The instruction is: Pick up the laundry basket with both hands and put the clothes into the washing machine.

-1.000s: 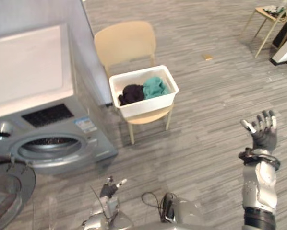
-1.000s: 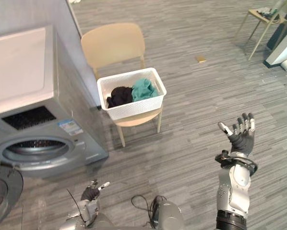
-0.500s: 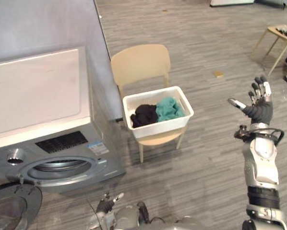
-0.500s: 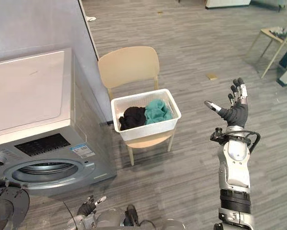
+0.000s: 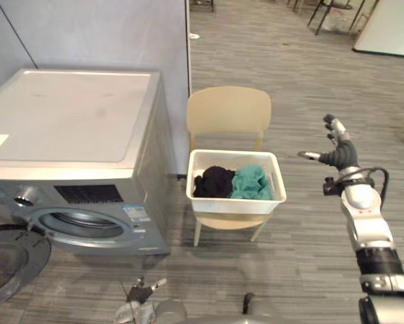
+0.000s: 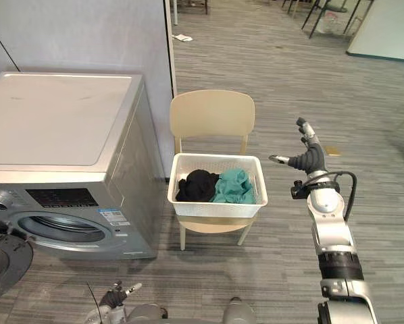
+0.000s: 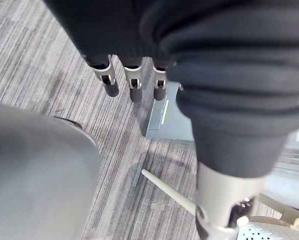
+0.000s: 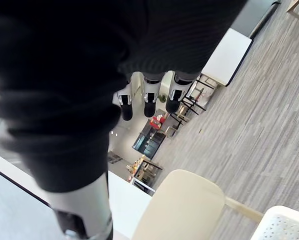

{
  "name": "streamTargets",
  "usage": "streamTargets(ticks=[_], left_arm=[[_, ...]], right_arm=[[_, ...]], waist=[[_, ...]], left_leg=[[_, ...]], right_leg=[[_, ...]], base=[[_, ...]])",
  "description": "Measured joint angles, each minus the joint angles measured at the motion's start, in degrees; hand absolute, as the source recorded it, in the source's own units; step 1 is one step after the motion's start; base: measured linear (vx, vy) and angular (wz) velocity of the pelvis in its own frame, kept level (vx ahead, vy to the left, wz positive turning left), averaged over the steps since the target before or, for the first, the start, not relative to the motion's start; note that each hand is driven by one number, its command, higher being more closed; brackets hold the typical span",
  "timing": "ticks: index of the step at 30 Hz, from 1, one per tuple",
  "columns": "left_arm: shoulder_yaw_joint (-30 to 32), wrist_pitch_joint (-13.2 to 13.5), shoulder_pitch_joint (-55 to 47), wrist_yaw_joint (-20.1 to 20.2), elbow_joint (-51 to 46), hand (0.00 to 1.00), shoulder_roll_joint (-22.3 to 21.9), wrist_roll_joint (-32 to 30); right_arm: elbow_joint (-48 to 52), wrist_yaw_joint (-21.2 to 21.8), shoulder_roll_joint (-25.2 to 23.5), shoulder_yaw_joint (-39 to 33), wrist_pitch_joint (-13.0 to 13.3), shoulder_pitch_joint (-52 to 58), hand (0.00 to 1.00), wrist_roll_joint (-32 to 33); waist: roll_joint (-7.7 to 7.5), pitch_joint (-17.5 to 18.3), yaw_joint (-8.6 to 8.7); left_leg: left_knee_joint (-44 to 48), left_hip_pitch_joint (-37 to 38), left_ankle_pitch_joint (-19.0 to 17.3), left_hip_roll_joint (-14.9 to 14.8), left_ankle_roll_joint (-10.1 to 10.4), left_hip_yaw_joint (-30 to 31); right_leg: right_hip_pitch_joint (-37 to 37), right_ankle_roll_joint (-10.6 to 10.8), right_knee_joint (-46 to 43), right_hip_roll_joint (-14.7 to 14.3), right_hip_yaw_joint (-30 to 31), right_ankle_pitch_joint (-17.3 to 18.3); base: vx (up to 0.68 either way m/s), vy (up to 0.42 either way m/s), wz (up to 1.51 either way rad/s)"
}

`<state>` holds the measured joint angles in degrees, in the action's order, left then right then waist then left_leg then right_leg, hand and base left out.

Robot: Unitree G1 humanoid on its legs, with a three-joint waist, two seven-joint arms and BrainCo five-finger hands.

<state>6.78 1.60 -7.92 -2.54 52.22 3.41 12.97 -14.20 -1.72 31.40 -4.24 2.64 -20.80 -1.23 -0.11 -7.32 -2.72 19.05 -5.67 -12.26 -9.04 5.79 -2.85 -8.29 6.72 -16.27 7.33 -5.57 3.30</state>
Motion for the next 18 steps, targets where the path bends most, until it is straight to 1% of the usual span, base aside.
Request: streamTargets(ticks=[2,3,4,5,6,8,9,10,11,13,14,15,17,18], left_arm=[[0.22,0.09,-0.02,-0.01,0.02,0.0,-0.66,2.17],[0.24,0.36,0.03,-0.03,-0.09,0.0,-0.73,2.99],[0.21,0.69,0.32,-0.05,-0.58,0.0,-0.72,3.85],[0.14,0.79,0.44,-0.05,-0.85,0.0,-0.73,4.04],[0.16,1.12,0.8,-0.12,-1.64,0.0,-0.55,4.46],[0.09,1.21,1.68,-0.21,-2.4,0.0,-0.46,4.97],[-0.11,1.24,1.92,-0.23,-2.41,0.0,-0.49,4.98],[-0.37,1.45,2.25,-0.24,-2.63,0.0,-0.44,4.98],[-0.5,1.5,2.63,-0.26,-3.33,0.0,-0.41,5.02],[-0.86,1.73,3.09,-0.33,-4.28,0.0,-0.31,5.45],[-1.82,2.13,3.39,-0.48,-5.26,0.0,0.13,5.5],[-2.03,2.14,3.41,-0.53,-5.63,0.0,0.33,5.6],[-2.2,2.45,4.27,-1.15,-6.6,0.0,0.56,6.17],[-2.27,2.79,4.87,-1.34,-7.25,0.0,0.56,6.7]], right_arm=[[-2.99,0.85,2.42,2.11,-0.35,-2.79,0.0,-0.78],[-4.81,0.93,3.56,3.5,-0.31,-4.35,0.0,-1.15],[-7.74,0.97,4.99,5.06,-0.34,-7.1,0.0,-1.15],[-8.71,0.98,5.48,5.3,-0.32,-7.97,0.0,-1.14],[-11.47,0.89,6.58,5.47,-0.33,-10.44,0.0,-1.17],[-14.79,0.83,8.47,6.74,-0.63,-13.76,0.0,-1.53],[-16.03,0.83,8.76,7.61,-0.71,-15.28,0.0,-1.77],[-17.88,0.82,8.94,9.43,-0.66,-17.71,0.0,-1.87],[-20.13,0.9,9.6,11.59,-0.54,-20.32,0.0,-2.39],[-22.91,0.87,10.14,13.4,-0.52,-23.67,0.0,-4.08],[-24.95,0.88,10.64,15.35,-0.54,-27.27,0.0,-6.16],[-25.58,0.88,10.92,16.3,-0.55,-28.48,0.0,-7.08],[-27.65,0.87,12.33,18.24,-0.38,-32.0,0.0,-9.49],[-29.34,0.81,13.25,18.6,-0.42,-33.81,0.0,-11.59]], waist=[[0.65,-0.15,0.28],[0.59,-0.48,0.28],[1.12,-1.04,0.29],[0.88,-1.5,0.29],[0.7,-2.92,0.38],[0.88,-4.97,0.04],[1.19,-5.5,-0.15],[1.34,-6.43,-0.49],[1.35,-7.06,-1.27],[1.36,-8.16,-1.39],[1.49,-10.19,-1.61],[1.52,-10.68,-1.63],[1.96,-12.9,-1.96],[2.32,-14.3,-2.57]], left_leg=[[-3.39,-0.72,2.57,-0.99,1.54,3.78],[-4.15,-1.3,3.33,-1.28,1.86,5.03],[-4.7,-2.26,4.49,-1.6,1.91,6.38],[-4.84,-2.86,4.83,-1.72,1.66,6.47],[-4.79,-4.07,5.59,-2.4,-0.05,4.68],[-4.78,-5.2,7.1,-3.97,-1.06,0.01],[-4.9,-5.71,8.06,-3.82,0.26,-0.24],[-4.8,-6.08,8.34,-3.25,0.68,-0.22],[-4.18,-7.28,8.35,-2.68,0.69,-0.32],[-3.92,-9.23,8.69,-1.91,0.33,0.14],[-3.86,-10.45,9.06,-1.5,0.28,0.14],[-3.74,-11.26,9.18,-1.37,0.17,0.2],[-3.34,-12.96,9.61,-1.08,-0.03,0.56],[-2.82,-13.95,9.63,-0.98,-0.03,0.59]], right_leg=[[0.5,-1.11,0.73,-1.07,-4.53,0.59],[0.38,-1.66,0.52,-1.23,-6.04,0.93],[0.16,-2.29,0.15,-1.2,-8.31,1.32],[0.0,-2.48,0.08,-1.09,-8.99,1.43],[-0.1,-2.85,-0.01,-0.51,-11.42,1.66],[-0.09,-2.91,-0.46,0.29,-13.56,1.7],[-0.24,-2.88,-0.72,0.75,-14.27,1.72],[-0.38,-2.85,-0.89,1.38,-14.51,1.7],[-1.63,-2.78,-1.59,2.01,-14.51,1.66],[-3.04,-2.29,-1.64,2.81,-14.66,1.3],[-4.07,-2.25,-1.36,2.85,-14.62,0.53],[-4.66,-2.23,-1.17,2.87,-14.65,0.25],[-5.66,-2.06,-0.39,2.91,-14.86,-0.68],[-6.32,-2.01,-0.33,3.0,-14.85,-1.02]], base=[[0.04,-0.261,0.69],[0.03,-0.237,0.87],[0.01,-0.176,0.7],[-0.02,-0.117,0.91],[-0.01,-0.057,0.77],[-0.01,-0.023,0.74],[-0.02,0.041,0.5],[-0.03,0.095,0.23],[-0.04,0.098,0.11],[-0.06,0.097,0.1],[-0.08,0.097,0.09],[-0.07,0.062,0.04],[-0.06,0.057,0.03],[-0.05,0.053,0.01]])
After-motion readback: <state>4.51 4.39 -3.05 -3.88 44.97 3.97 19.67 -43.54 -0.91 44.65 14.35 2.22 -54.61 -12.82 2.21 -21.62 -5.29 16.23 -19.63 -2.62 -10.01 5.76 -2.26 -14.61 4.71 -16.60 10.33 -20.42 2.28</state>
